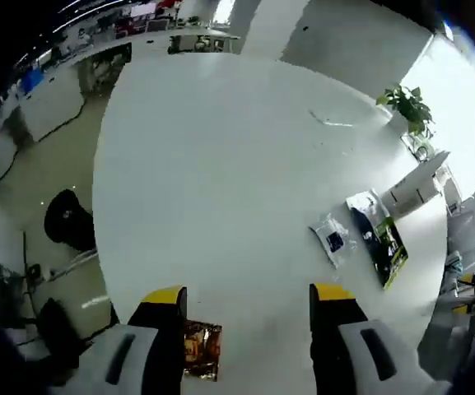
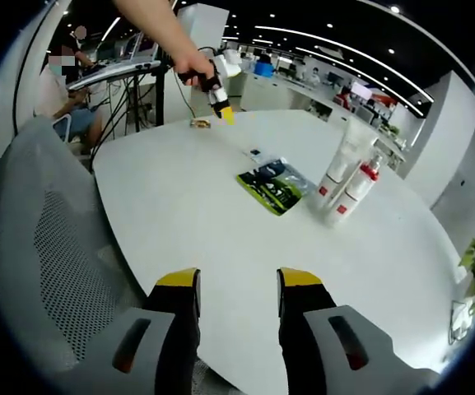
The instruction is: Arrange the skincare products in the storage area until every visible bottle or jar stands upright without overlapping.
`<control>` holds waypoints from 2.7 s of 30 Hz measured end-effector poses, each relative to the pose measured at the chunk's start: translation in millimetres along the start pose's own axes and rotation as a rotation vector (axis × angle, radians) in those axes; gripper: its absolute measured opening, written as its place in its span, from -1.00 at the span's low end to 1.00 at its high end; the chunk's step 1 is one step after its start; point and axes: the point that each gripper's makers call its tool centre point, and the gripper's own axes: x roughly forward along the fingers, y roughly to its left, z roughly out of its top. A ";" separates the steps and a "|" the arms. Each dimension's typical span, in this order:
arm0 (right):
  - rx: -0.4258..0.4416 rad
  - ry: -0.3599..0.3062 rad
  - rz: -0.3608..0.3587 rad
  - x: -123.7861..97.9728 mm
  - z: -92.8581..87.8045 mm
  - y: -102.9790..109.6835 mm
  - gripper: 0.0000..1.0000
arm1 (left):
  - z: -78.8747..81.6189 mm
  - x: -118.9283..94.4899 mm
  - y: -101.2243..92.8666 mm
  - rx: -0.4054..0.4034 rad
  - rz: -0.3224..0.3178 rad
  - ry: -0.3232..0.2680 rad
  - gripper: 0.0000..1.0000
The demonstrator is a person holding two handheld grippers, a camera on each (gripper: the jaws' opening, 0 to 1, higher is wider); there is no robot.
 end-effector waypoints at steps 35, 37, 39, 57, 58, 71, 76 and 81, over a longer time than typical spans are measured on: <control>-0.003 0.006 0.028 2.4 -0.2 6.0 -0.26 | -38.9 5.9 32.8 0.148 0.068 0.172 0.00; -0.001 0.005 0.030 2.4 -0.2 6.2 -0.26 | -39.2 5.7 29.4 0.160 0.065 0.174 -0.06; -0.002 0.005 0.031 2.3 -0.1 6.3 -0.26 | -39.9 6.0 26.2 0.171 0.065 0.177 -0.13; -0.018 -0.002 0.021 1.3 2.0 4.4 -0.26 | -62.4 -8.8 -44.2 0.353 0.020 0.164 -0.21; -0.019 -0.003 0.022 1.2 2.5 4.8 -0.26 | -63.0 -11.9 -50.7 0.360 0.012 0.159 -0.21; -0.061 -0.023 0.060 0.0 7.2 15.7 -0.26 | -66.2 -73.8 -146.5 0.432 -0.021 -0.058 -0.21; -0.068 -0.036 0.069 -1.7 9.3 17.8 -0.26 | -72.3 -93.0 -186.5 0.430 -0.034 -0.118 -0.21; -0.072 -0.060 0.092 -3.2 13.5 22.5 -0.27 | -73.7 -109.5 -217.7 0.432 -0.026 -0.172 -0.21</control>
